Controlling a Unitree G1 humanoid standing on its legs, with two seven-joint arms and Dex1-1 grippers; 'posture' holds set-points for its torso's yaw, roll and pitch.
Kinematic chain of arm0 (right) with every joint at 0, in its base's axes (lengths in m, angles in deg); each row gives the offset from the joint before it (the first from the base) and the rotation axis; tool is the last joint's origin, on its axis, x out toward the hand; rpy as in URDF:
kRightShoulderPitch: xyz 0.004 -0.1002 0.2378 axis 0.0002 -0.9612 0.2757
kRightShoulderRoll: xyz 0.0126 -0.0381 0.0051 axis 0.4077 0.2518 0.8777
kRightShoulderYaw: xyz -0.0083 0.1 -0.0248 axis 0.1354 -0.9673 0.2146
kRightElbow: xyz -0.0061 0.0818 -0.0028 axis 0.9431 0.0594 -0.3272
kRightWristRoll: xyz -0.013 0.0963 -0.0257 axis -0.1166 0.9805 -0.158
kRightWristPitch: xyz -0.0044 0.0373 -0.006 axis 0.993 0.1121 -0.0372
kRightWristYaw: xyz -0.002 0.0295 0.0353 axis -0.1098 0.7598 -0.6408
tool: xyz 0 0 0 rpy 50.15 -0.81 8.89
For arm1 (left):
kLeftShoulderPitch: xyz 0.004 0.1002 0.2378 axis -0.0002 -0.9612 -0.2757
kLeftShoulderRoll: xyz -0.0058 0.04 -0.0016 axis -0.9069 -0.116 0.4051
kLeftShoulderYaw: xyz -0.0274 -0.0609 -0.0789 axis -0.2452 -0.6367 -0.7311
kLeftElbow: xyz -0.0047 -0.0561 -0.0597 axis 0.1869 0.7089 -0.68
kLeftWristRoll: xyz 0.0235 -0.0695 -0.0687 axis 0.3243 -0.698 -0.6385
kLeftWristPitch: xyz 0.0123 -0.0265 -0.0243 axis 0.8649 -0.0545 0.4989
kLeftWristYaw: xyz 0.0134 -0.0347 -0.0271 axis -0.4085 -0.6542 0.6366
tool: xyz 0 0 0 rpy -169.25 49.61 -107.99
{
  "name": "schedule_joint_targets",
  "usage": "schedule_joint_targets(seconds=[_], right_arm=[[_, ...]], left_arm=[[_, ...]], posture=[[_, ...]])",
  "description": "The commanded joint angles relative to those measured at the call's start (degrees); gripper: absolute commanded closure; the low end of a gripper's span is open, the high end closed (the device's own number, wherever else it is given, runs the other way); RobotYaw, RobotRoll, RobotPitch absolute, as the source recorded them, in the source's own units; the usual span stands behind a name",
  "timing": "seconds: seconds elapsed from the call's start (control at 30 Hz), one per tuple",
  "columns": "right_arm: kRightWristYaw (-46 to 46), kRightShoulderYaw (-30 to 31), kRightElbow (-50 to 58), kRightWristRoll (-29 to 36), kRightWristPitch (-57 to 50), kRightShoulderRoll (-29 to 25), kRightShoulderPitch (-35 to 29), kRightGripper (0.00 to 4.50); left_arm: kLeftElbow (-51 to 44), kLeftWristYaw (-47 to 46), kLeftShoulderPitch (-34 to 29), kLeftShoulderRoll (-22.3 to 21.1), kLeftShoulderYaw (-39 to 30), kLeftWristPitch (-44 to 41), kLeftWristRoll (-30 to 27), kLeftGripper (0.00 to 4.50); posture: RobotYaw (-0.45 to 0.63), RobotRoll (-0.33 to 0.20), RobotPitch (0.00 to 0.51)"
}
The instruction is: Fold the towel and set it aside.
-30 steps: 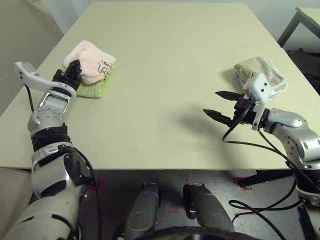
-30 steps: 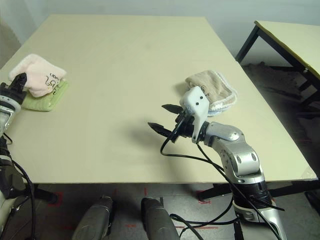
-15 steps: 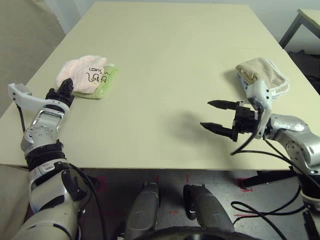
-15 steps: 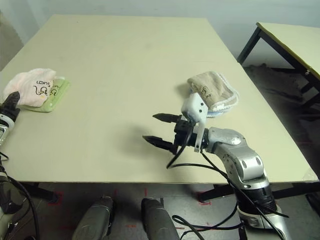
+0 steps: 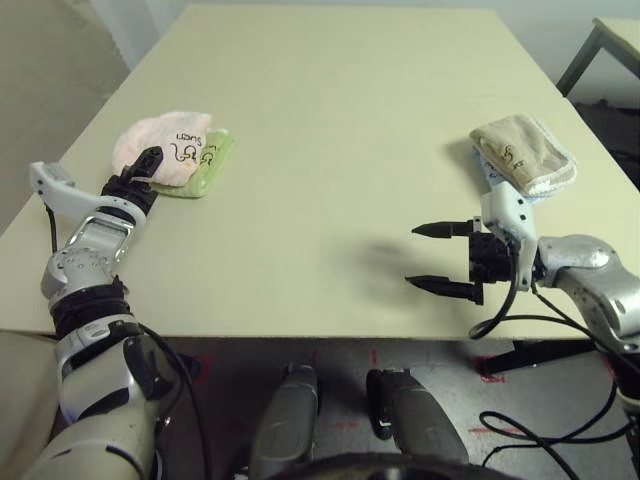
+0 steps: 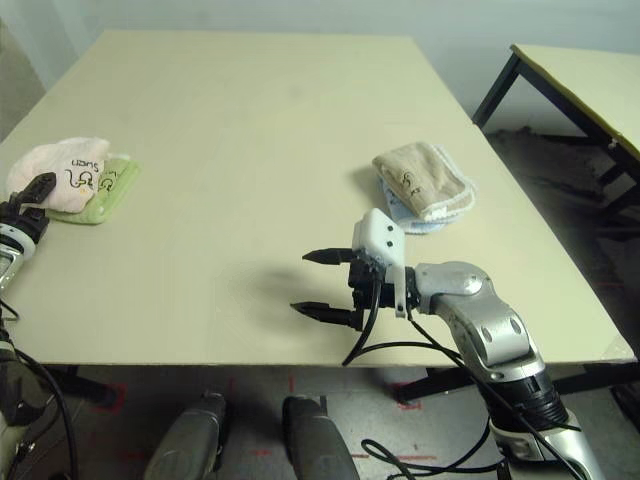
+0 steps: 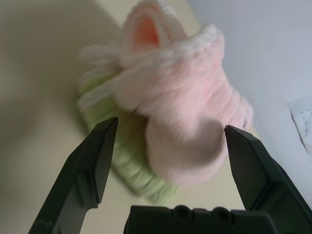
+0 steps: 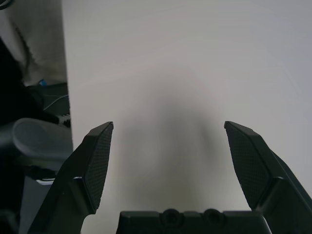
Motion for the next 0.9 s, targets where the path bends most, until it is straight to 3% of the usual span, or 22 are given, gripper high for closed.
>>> schedule_joint_targets(seconds=[0.03, 0.23, 0.33, 0.47, 0.6, 0.9], right_arm=[[4.8, -1.8, 2.8, 1.1, -3.5, 1.2, -0.9, 0.0], [16.4, -6.1, 7.9, 2.1, -7.5, 5.9, -4.6, 0.0], [23.7, -9.1, 11.1, 0.7, -4.7, 11.4, -10.6, 0.0], [28.4, -13.0, 11.4, -3.9, 6.6, 16.4, -21.4, 0.0], [30.3, -20.2, 3.7, -6.2, 20.9, 20.2, -29.9, 0.0], [31.5, -28.9, -11.5, -4.6, 34.0, 21.2, -29.6, 0.0]], left_arm=[[-9.5, -4.9, -5.8, 3.1, -2.1, -4.6, -4.3, 0.02], [-21.3, -8.2, -16.5, 6.3, -2.3, -8.1, -8.3, 0.02], [-25.5, -0.8, -22.4, 4.7, 2.1, -3.5, -3.5, 0.02], [-25.9, 9.4, -25.6, 2.9, 6.5, 7.0, 3.9, 0.02], [-21.8, 18.0, -27.1, 0.1, 11.7, 18.3, 13.5, 0.02], [-16.5, 20.6, -29.0, -0.1, 14.1, 28.5, 21.8, 0.02]], posture=[[0.02, 0.0, 0.148], [0.04, 0.0, 0.154], [0.04, 0.0, 0.163], [0.03, 0.0, 0.17], [0.0, 0.0, 0.168], [-0.05, 0.0, 0.148]])
